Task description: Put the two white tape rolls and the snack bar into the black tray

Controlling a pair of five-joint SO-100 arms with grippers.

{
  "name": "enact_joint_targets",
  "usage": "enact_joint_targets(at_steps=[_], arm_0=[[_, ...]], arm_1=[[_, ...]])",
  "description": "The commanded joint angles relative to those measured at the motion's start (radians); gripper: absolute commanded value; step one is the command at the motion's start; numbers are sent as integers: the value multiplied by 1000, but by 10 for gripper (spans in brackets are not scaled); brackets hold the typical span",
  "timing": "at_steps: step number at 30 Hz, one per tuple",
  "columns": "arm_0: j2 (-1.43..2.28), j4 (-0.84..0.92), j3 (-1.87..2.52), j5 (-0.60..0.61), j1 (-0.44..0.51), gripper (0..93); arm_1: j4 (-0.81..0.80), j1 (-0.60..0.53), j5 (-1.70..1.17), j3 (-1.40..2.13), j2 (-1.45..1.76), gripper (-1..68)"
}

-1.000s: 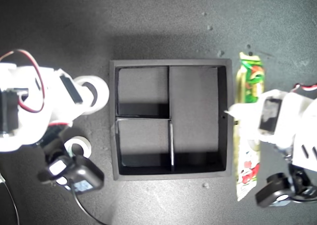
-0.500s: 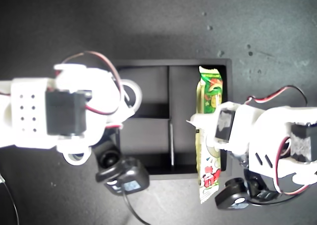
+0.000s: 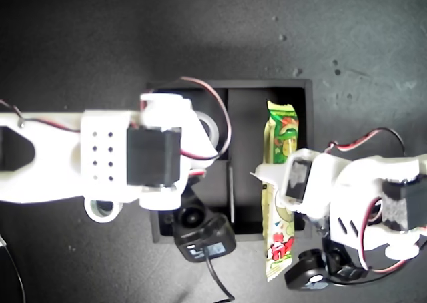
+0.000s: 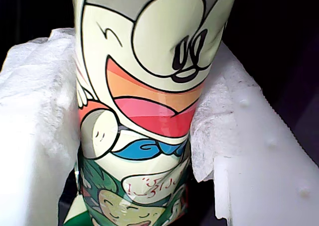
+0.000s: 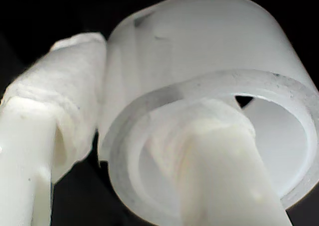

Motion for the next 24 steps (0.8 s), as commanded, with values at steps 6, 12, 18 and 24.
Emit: enact_joint_targets(at_steps=[6, 12, 18, 24], arm_0=[[5, 18, -14, -20, -18, 27], [21, 18, 31, -28, -18, 75], [32, 18, 77, -18, -8, 118], [57, 18, 91, -15, -9, 119]], arm_1=[[-11, 17, 11, 6, 14, 162], [-14, 29, -5, 17, 14, 263], [5, 32, -12, 15, 12, 279], [57, 37, -14, -11, 12, 266]])
